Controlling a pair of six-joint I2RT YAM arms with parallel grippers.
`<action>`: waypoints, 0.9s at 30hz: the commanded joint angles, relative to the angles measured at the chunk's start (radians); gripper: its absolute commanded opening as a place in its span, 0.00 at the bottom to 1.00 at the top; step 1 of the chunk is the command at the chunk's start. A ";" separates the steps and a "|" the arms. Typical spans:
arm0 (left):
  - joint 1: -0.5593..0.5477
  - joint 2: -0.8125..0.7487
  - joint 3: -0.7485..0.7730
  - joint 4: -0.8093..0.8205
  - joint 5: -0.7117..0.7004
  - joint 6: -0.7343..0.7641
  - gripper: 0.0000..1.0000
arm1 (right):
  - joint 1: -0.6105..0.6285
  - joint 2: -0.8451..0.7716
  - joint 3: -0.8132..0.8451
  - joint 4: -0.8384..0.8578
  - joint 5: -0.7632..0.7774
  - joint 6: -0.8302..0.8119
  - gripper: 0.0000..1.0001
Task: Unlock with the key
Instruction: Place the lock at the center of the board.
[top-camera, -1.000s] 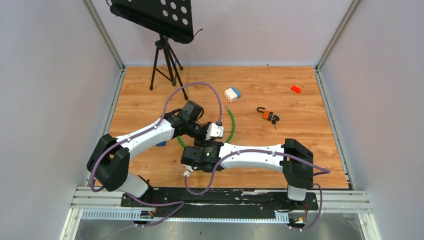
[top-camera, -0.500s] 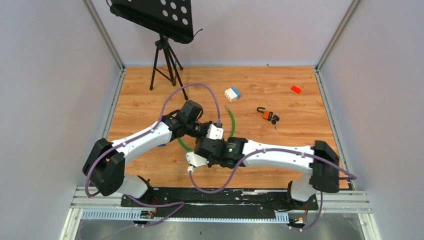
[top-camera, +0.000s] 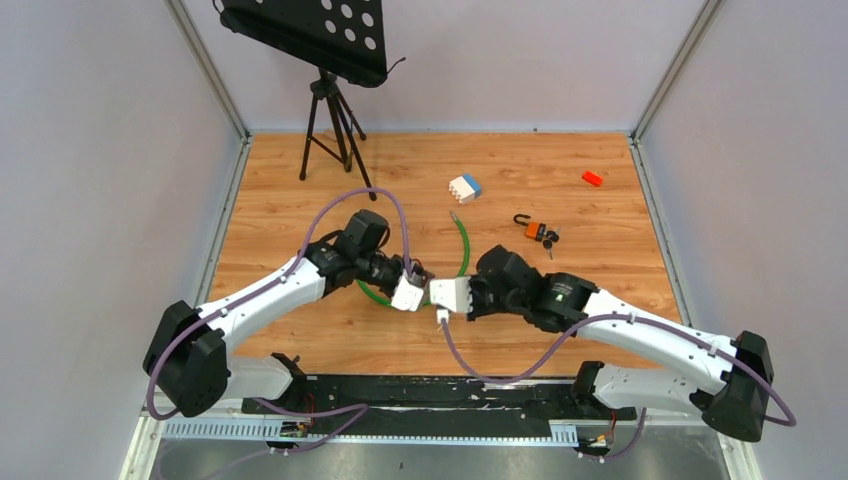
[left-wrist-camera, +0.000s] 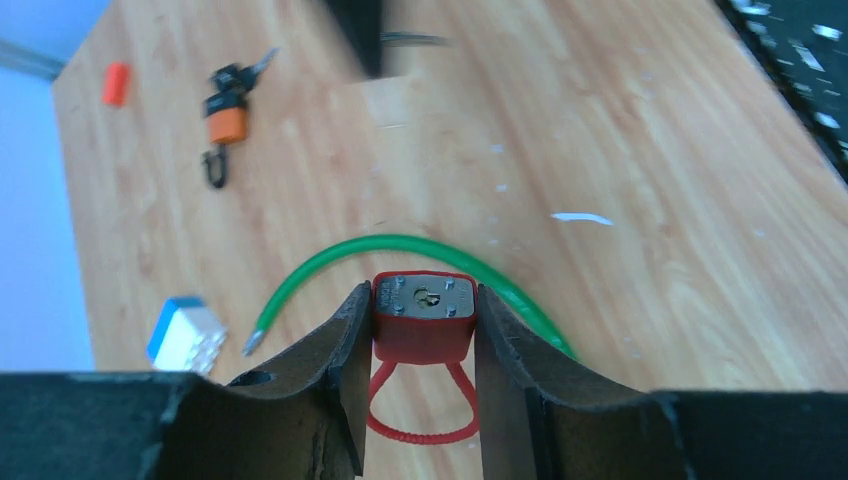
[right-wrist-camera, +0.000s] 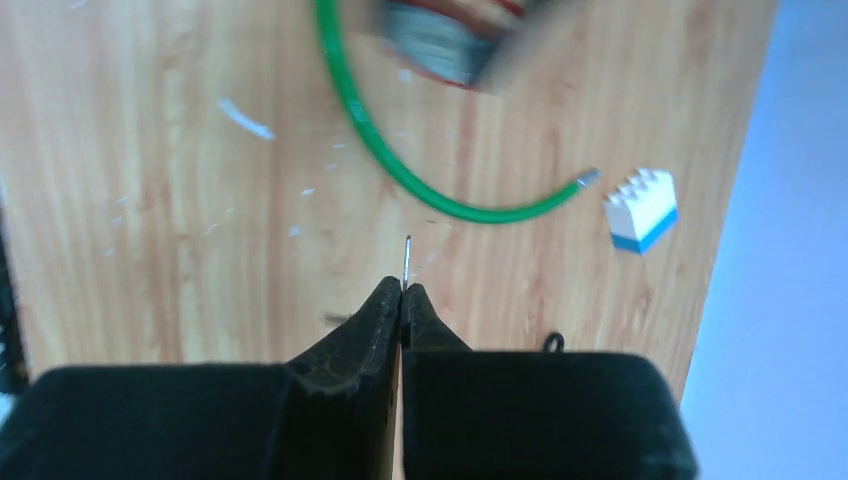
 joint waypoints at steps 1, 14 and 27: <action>-0.026 -0.029 -0.070 -0.108 0.063 0.236 0.00 | -0.113 -0.078 -0.002 0.196 -0.111 0.102 0.00; -0.027 -0.053 -0.171 -0.099 0.079 0.417 0.00 | -0.167 -0.110 -0.058 0.215 -0.221 0.124 0.00; -0.029 -0.066 -0.208 -0.088 0.049 0.484 0.00 | -0.166 -0.073 -0.053 0.176 -0.291 0.103 0.00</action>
